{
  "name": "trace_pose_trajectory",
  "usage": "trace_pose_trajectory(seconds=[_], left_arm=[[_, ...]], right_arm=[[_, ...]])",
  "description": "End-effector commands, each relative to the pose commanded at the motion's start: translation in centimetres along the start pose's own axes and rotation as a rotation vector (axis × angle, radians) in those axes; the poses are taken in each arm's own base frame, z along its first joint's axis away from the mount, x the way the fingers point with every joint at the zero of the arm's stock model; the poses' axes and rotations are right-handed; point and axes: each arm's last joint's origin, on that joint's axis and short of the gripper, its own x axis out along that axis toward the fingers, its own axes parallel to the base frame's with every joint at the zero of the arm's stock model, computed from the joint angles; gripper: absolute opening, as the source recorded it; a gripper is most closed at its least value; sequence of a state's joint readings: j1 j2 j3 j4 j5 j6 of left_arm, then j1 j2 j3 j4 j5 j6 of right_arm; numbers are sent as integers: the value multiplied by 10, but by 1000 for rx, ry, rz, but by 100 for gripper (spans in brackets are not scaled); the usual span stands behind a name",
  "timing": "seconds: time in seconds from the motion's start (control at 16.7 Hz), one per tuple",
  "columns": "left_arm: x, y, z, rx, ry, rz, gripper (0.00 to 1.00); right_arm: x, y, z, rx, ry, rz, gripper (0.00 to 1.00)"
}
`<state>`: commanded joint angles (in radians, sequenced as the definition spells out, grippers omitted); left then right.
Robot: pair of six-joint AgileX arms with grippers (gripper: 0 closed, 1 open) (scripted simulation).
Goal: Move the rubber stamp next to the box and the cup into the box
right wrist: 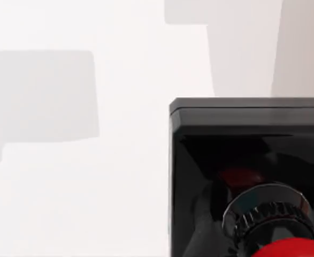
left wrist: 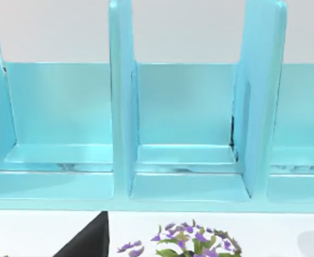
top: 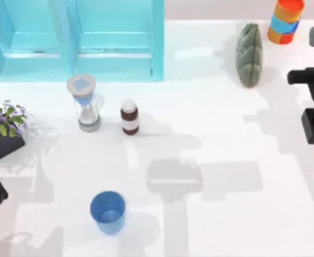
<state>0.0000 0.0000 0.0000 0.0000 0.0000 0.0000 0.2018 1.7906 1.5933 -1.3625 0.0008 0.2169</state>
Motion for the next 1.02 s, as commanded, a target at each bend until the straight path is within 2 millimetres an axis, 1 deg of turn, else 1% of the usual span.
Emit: trace_pose_trajectory(seconds=[0.12, 0.36, 0.42, 0.54, 0.72, 0.78, 0.9, 1.02], left_arm=[[0, 0, 0, 0, 0, 0, 100], [0, 0, 0, 0, 0, 0, 100], [0, 0, 0, 0, 0, 0, 100], [0, 0, 0, 0, 0, 0, 100], [0, 0, 0, 0, 0, 0, 100], [0, 0, 0, 0, 0, 0, 100], [0, 0, 0, 0, 0, 0, 100], [0, 0, 0, 0, 0, 0, 100]], right_arm=[[-3, -6, -7, 0, 14, -2, 0], [-2, -4, -6, -3, 13, -2, 0], [2, -4, -6, -3, 14, -2, 0], [16, -5, -6, -2, 13, -2, 0], [48, -5, -7, 0, 11, -2, 0], [56, -6, -7, 0, 13, -2, 0], [62, -6, -8, 0, 15, -2, 0], [62, -6, -8, 0, 15, -2, 0]])
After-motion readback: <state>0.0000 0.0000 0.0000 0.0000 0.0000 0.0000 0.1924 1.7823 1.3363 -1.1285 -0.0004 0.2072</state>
